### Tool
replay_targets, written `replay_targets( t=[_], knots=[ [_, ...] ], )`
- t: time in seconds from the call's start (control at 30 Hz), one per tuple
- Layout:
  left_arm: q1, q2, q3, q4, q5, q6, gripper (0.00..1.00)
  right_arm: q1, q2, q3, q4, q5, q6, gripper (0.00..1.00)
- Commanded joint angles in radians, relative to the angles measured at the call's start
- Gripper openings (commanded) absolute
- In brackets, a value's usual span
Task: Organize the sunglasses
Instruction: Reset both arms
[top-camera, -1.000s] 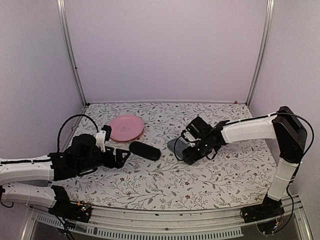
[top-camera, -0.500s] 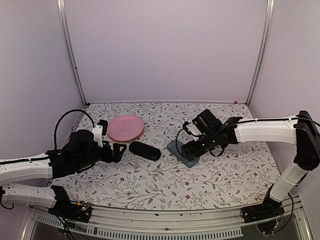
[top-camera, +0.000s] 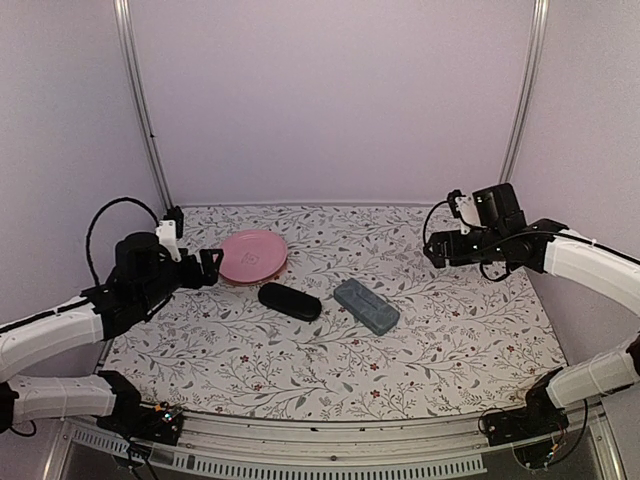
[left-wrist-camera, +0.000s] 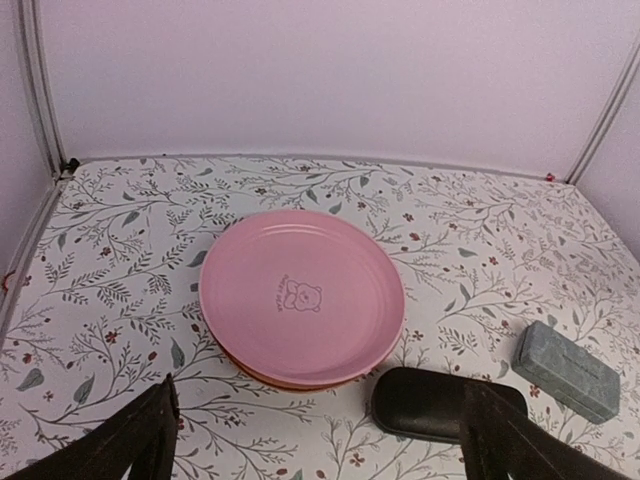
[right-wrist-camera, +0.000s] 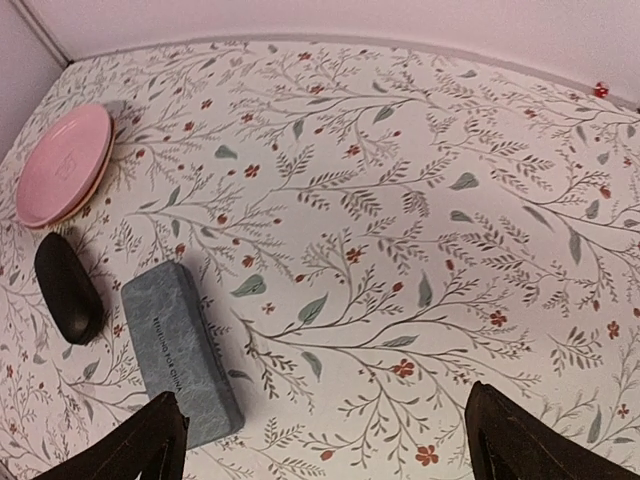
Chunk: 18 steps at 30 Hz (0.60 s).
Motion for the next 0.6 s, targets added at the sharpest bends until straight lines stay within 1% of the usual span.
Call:
replay_targets(
  t=[0.0,0.1,0.23,0.4,0.57],
  knots=[
    [0.128,-0.009,0.019,0.115,0.089,0.042,0.99,-0.104,-0.089,-0.036,0.057,-0.007,0.003,0.99],
    [0.199,-0.004,0.019,0.198,0.135,0.084,0.99,-0.17,-0.129,-0.045,0.079,0.008,-0.001,0.99],
    [0.259,0.018,0.035,0.245,0.163,0.103,0.99,-0.227,-0.154,-0.04,0.095,0.03,0.002,0.99],
    [0.329,0.023,0.024,0.316,0.19,0.079,0.99,-0.233,-0.192,-0.057,0.122,0.085,0.012,0.99],
    [0.352,0.006,0.013,0.339,0.163,0.081,0.99,-0.232,-0.266,-0.095,0.158,0.119,0.002,0.99]
  ],
)
